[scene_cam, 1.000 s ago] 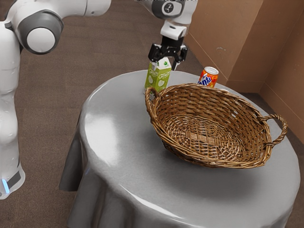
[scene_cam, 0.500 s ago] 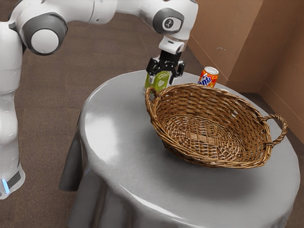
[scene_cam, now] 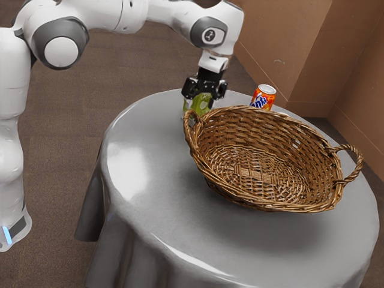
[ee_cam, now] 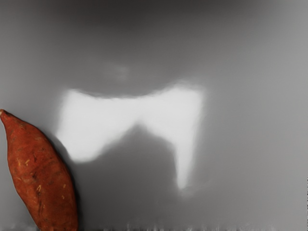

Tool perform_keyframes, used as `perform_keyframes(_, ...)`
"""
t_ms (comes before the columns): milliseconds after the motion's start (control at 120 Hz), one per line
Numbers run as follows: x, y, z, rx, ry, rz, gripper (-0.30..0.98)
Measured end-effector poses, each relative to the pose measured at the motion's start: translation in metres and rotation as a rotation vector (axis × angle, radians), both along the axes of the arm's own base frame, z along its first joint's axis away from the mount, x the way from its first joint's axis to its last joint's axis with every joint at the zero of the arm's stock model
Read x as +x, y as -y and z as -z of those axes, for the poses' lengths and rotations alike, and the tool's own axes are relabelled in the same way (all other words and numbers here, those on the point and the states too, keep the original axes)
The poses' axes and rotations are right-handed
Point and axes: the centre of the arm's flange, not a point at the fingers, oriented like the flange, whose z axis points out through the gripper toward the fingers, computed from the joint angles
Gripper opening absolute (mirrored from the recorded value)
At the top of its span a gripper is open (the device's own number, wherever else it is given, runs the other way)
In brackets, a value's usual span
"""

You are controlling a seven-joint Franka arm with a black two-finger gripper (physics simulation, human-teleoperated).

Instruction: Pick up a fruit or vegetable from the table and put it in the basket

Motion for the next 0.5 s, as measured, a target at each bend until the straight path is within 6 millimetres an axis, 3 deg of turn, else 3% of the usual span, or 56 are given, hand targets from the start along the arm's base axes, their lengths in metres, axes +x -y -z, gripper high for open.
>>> perform_keyframes(117, -0.002, -0.007, 0.007, -0.006, -0.005, -0.045, 0.67)
perform_keyframes(500, 0.005, 0.002, 0.036, -0.020, -0.025, -0.111, 0.67)
